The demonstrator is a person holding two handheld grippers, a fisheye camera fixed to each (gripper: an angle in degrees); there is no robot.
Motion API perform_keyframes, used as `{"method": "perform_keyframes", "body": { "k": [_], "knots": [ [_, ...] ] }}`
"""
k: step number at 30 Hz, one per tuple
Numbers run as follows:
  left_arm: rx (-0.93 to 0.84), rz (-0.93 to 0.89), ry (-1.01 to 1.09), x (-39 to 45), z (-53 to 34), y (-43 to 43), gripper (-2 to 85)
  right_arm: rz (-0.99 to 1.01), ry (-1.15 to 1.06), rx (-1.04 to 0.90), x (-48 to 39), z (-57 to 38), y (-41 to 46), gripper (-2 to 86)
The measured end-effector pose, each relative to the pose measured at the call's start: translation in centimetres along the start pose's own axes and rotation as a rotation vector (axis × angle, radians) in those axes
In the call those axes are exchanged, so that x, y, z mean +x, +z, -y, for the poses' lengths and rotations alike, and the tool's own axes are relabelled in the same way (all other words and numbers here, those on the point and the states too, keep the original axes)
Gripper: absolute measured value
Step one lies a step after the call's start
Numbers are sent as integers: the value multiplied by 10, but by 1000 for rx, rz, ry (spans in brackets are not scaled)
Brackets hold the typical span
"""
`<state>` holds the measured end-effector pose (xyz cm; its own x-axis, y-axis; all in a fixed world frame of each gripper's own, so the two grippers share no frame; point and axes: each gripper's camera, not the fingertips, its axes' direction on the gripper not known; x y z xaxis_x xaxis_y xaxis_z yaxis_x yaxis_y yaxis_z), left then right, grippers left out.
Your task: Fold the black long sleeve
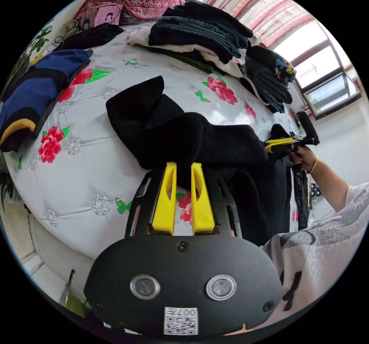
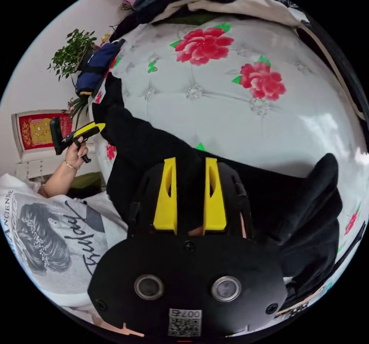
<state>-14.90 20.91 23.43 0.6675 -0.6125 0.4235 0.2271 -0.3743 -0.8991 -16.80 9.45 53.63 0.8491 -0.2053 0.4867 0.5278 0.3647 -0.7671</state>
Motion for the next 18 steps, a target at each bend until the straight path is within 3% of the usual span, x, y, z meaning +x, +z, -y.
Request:
{"method": "perform_keyframes", "body": {
  "k": [3,5,8,12,18],
  "knots": [
    [64,-7,-58,-14,16,-16,56,-90,-90,175,-14,24,-52,22],
    [139,-2,-83,-22,34,-29,55,-211,-187,410,-47,59,-118,14],
    [224,-53,-112,-31,71,-43,60,-368,-259,509,-96,111,-150,9],
    [288,-105,-193,-47,77,-57,68,-575,-203,446,-118,134,-137,19],
    [333,-9,-406,-102,27,-75,70,-458,-57,498,-84,1,-95,30]
  ]
}}
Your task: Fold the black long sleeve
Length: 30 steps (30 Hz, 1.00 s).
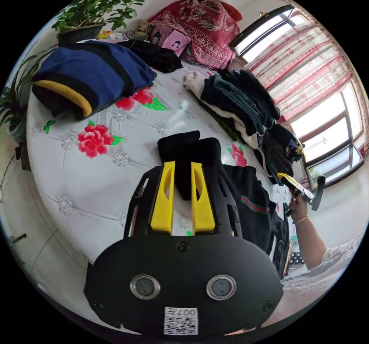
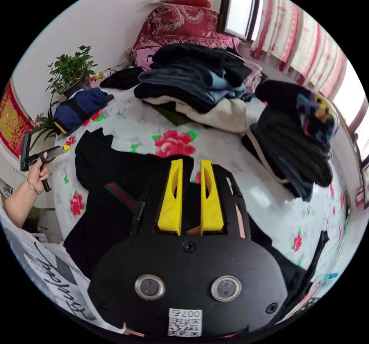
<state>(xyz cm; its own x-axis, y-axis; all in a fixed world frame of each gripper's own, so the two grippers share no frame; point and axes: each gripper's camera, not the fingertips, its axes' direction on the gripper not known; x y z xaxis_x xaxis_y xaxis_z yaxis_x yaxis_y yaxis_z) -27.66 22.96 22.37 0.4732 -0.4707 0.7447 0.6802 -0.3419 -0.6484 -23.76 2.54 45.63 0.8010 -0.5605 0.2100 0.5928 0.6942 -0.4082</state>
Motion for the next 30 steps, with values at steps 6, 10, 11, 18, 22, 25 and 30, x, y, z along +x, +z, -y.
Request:
{"method": "perform_keyframes", "body": {
  "k": [6,10,11,18,22,25,30],
  "knots": [
    [-51,-45,-82,-24,26,29,108,-147,241,-184,64,-106,18,34],
    [-83,68,-53,-5,50,70,113,-197,309,-272,115,-98,41,29],
    [-77,104,-41,0,52,74,108,-166,307,-341,128,-98,55,25],
    [-146,229,107,15,80,100,1,-148,416,-270,211,-98,30,9],
    [4,129,-156,-35,84,69,-7,-37,507,-244,230,-101,7,7],
    [142,56,-317,-64,72,35,-9,-36,517,-172,210,-111,-31,3],
    [429,107,-365,-79,49,-57,-9,48,530,-10,155,-145,-111,0]
  ]
}}
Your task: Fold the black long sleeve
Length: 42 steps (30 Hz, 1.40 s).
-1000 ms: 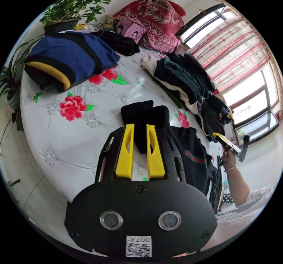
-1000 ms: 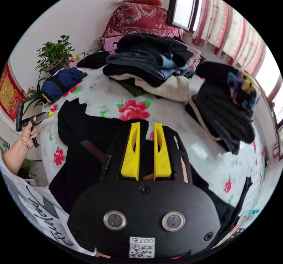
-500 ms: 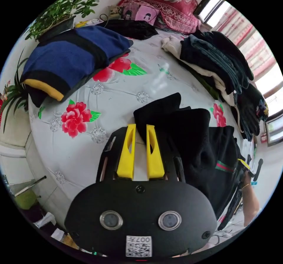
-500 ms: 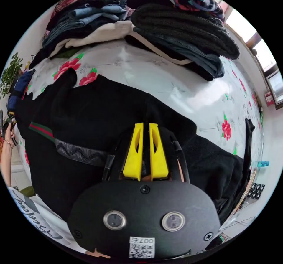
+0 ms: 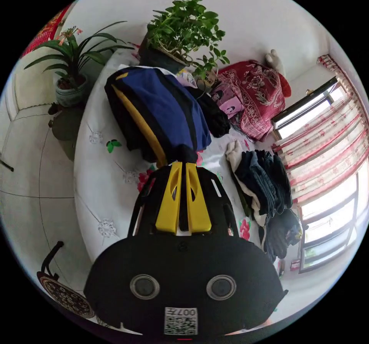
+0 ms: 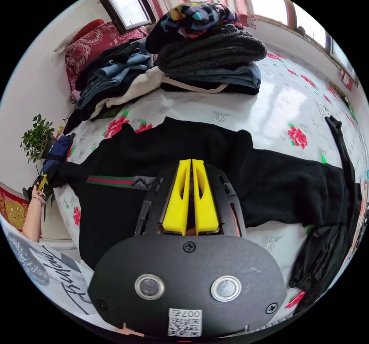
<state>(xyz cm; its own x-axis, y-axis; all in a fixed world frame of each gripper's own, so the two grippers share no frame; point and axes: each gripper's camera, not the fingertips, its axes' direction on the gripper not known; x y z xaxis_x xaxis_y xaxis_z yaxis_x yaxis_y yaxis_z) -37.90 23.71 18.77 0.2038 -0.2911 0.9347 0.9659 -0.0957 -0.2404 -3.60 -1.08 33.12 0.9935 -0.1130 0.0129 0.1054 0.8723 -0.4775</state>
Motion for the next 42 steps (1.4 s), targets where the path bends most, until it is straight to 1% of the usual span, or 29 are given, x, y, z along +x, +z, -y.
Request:
{"method": "perform_keyframes", "body": {
  "k": [3,5,6,7,8,10,13,14,16,17,19,22,23,25,26,28,29,30,34,37,39,42],
  "knots": [
    [124,-11,29,7,21,-45,-9,53,-23,-12,-22,-35,-36,2],
    [178,-88,79,19,30,-65,-8,81,-36,-18,-33,-60,-66,5],
    [197,-172,137,33,33,-75,-8,85,-35,-14,-35,-66,-74,5],
    [176,-253,223,54,33,-78,-7,98,-23,-5,-37,-78,-91,6],
    [154,-289,272,67,31,-77,-7,129,-15,7,-40,-90,-106,7],
    [66,-404,490,130,3,-70,-4,154,-4,24,-44,-107,-128,9],
    [-45,-526,678,195,-50,-60,1,165,14,58,-53,-134,-158,13],
    [-106,-618,765,225,-86,-58,6,168,23,74,-56,-143,-170,15],
    [-260,-881,935,277,-176,-62,36,161,39,104,-60,-158,-188,19],
    [-313,-945,977,287,-201,-64,51,149,54,123,-60,-168,-199,21],
    [-554,-1132,1105,304,-298,-70,91,129,80,150,-59,-184,-214,26],
    [-758,-1182,1196,275,-387,-75,101,101,137,161,-50,-212,-231,38],
    [-786,-1166,1216,265,-400,-76,100,95,164,154,-45,-224,-233,43],
    [-841,-1034,1300,234,-432,-72,98,100,205,143,-40,-238,-231,50],
    [-873,-921,1336,213,-446,-65,94,114,228,132,-38,-245,-226,54],
    [-953,-719,1313,172,-459,-42,89,146,238,116,-42,-247,-215,59],
    [-964,-670,1297,163,-460,-35,88,156,226,101,-48,-243,-204,62],
    [-982,-563,1257,148,-460,-21,89,157,218,90,-51,-239,-197,64],
    [-925,-302,1174,122,-456,14,89,100,79,26,-86,-188,-148,79],
    [-887,-196,1131,122,-460,34,93,103,-9,-22,-121,-142,-117,87],
    [-877,-158,1115,126,-467,49,96,61,-75,-50,-153,-124,-93,87],
    [-887,12,1119,127,-484,85,82,-93,-169,-222,-196,-116,-29,71]
  ]
}}
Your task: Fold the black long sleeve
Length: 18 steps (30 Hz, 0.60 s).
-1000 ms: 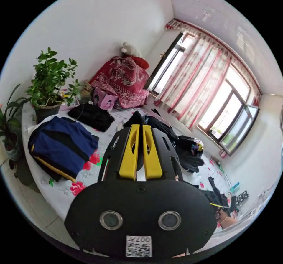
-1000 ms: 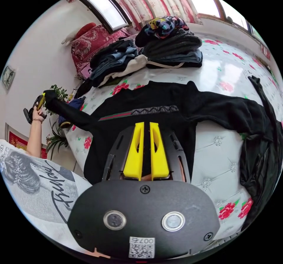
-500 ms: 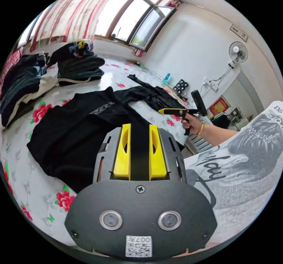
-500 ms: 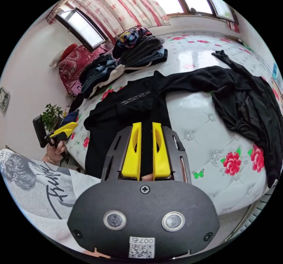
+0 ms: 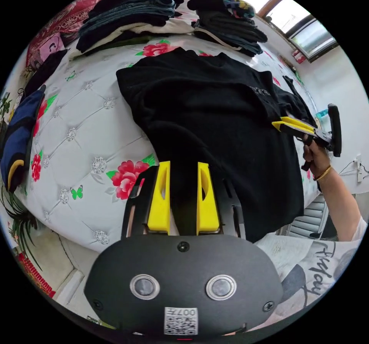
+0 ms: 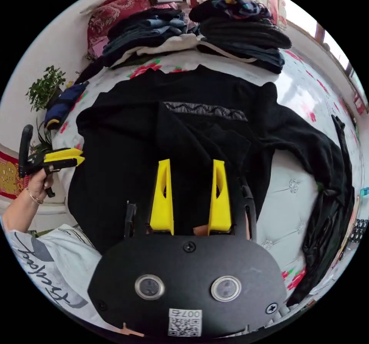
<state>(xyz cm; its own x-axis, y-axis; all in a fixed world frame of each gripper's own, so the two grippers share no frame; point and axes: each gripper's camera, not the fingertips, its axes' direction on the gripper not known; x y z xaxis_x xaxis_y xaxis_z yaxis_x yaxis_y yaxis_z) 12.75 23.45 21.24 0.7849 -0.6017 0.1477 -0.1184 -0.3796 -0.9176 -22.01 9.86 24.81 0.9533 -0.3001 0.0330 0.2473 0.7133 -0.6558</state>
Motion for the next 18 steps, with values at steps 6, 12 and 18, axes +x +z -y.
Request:
{"method": "perform_keyframes", "body": {
  "k": [6,12,18],
  "knots": [
    [-92,233,159,14,-1,12,20,-396,-312,149,-56,-9,-73,24],
    [-52,30,-78,-46,-34,4,66,-400,-413,182,-59,-39,-123,42],
    [99,86,-31,-39,-35,-20,80,55,9,247,21,-58,-127,76]
  ]
}}
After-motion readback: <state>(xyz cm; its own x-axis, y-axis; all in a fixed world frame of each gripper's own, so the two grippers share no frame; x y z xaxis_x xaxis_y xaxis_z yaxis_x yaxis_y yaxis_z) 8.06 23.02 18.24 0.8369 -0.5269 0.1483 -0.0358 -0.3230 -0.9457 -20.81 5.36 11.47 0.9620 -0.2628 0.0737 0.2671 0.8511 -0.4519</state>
